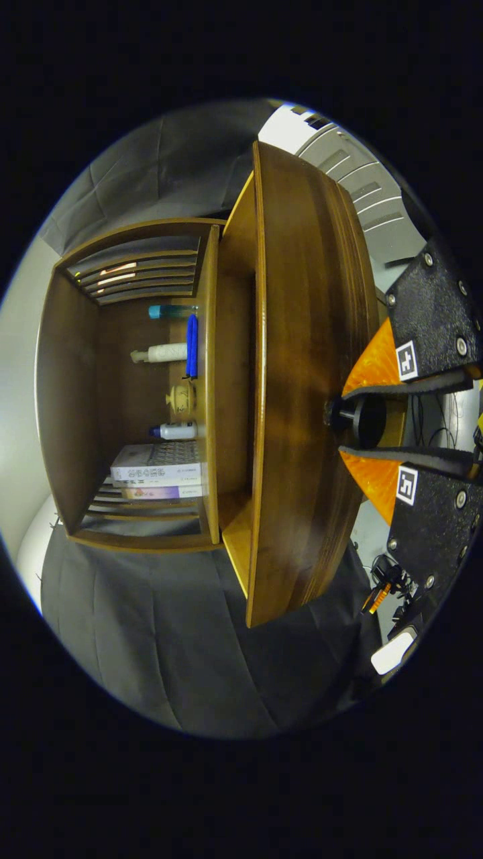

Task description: Pull open the drawer, take out the items inside it, and place them on the countertop above the cabinet.

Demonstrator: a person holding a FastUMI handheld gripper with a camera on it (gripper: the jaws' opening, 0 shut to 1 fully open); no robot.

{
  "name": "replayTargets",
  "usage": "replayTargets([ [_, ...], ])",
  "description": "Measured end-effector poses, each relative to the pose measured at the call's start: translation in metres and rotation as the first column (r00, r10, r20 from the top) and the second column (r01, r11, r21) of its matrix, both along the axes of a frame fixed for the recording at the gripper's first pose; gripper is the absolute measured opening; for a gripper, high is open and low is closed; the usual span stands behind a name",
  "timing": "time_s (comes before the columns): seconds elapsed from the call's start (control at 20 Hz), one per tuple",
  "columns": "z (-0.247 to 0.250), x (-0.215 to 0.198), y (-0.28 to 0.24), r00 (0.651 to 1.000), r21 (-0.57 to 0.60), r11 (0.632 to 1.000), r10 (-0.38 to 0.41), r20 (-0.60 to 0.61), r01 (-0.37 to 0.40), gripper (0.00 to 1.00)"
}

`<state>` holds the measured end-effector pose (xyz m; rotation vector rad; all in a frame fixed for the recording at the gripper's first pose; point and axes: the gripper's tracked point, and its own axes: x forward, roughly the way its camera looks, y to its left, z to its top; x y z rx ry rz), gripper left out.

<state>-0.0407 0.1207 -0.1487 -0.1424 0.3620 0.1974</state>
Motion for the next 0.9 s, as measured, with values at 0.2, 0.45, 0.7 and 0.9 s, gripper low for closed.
replayTargets([
  [0.2, 0.001, -0.008, 0.002, 1.000, -0.007, 1.000, 0.017, 0.002, -0.017, 0.33],
  [0.45, 0.019, -0.006, 0.012, 0.995, 0.008, 0.996, 0.084, 0.062, -0.085, 0.63],
  [0.7, 0.070, -0.010, 0.017, 0.975, 0.016, 0.988, 0.150, 0.164, -0.155, 0.91],
  [0.9, 0.111, 0.000, 0.018, 0.963, 0.040, 0.985, 0.156, 0.221, -0.169, 0.93],
])
